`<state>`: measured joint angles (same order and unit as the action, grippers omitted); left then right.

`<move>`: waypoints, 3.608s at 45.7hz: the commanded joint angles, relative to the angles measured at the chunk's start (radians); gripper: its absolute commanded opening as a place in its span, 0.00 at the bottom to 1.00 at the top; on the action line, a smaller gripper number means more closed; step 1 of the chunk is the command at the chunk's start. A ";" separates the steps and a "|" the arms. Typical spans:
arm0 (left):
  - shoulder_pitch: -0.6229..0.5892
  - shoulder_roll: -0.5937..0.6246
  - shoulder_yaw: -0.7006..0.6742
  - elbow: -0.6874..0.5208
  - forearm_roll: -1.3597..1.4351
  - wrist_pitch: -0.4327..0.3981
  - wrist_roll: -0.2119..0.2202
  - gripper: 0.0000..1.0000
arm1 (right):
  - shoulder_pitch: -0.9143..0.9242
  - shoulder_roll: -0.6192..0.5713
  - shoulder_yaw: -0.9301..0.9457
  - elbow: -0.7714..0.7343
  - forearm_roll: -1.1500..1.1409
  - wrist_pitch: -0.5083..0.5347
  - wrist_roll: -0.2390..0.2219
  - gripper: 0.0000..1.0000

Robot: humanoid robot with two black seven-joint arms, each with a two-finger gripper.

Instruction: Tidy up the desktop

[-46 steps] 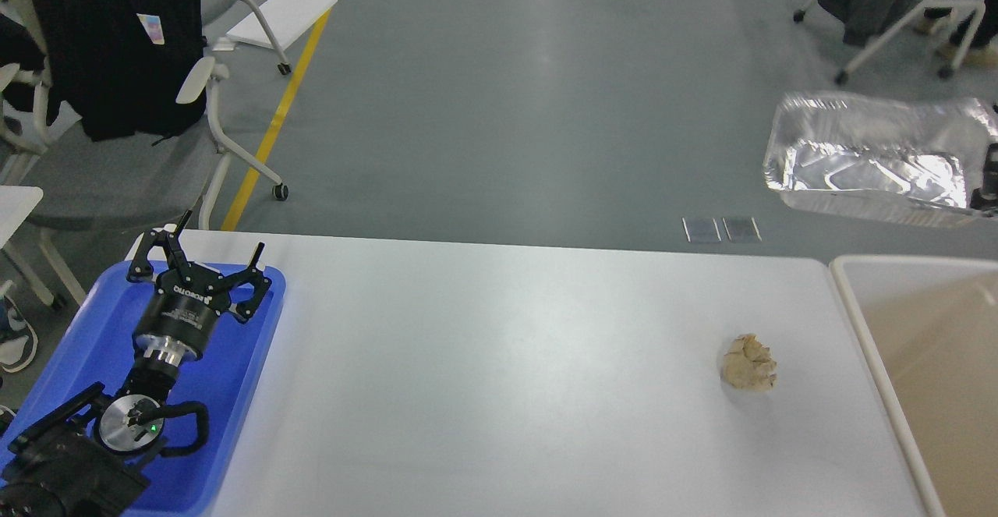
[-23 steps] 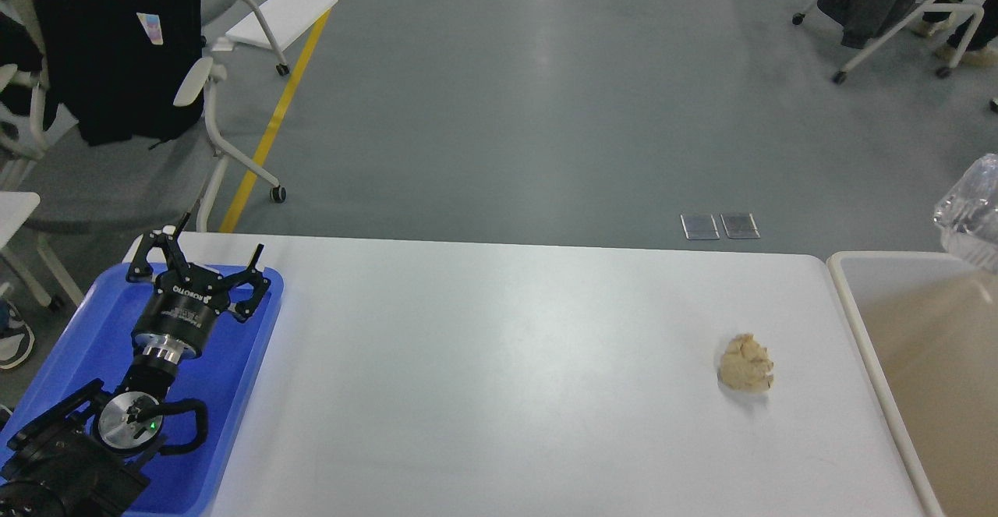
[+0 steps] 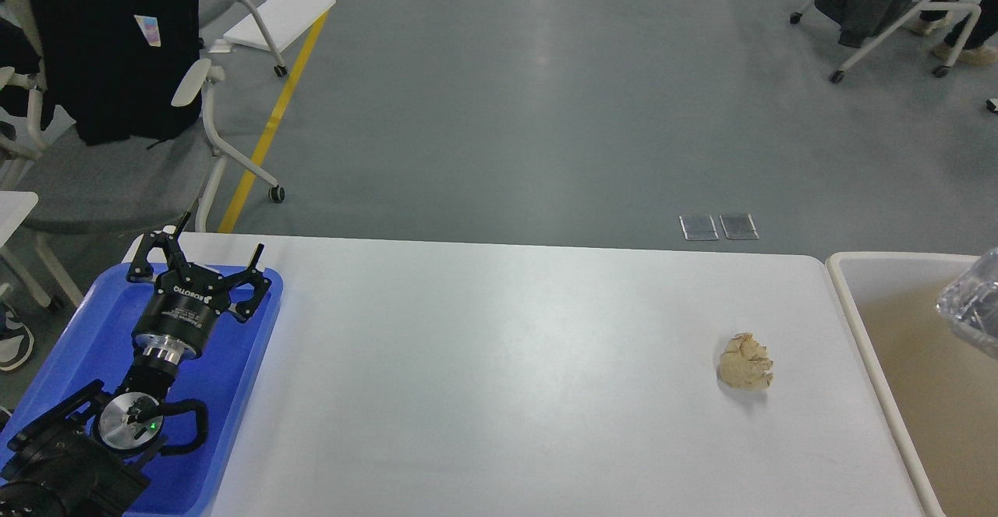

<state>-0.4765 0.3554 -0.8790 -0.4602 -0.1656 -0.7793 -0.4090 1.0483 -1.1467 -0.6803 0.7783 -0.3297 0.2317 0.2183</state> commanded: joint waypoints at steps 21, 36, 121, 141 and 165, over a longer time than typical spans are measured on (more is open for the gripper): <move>0.001 0.001 0.000 0.000 0.000 0.000 -0.001 0.99 | -0.482 0.436 0.303 -0.484 0.155 -0.049 0.001 0.00; -0.001 0.001 0.000 0.000 0.000 0.000 -0.001 0.99 | -0.496 0.436 0.321 -0.508 0.155 -0.052 0.001 0.00; -0.001 -0.001 0.000 -0.002 0.000 0.000 0.001 0.99 | 0.844 0.630 -0.478 0.076 0.087 0.193 -0.010 1.00; -0.001 -0.001 0.000 0.000 0.000 0.000 0.001 0.99 | 1.072 0.800 -0.636 0.429 0.095 0.380 -0.013 1.00; 0.001 0.001 0.000 0.000 0.000 0.000 0.001 0.99 | 1.150 0.867 -0.660 0.615 0.173 0.402 -0.011 1.00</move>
<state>-0.4770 0.3552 -0.8790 -0.4604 -0.1656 -0.7793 -0.4081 2.1729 -0.3154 -1.3359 1.3352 -0.2090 0.6109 0.2062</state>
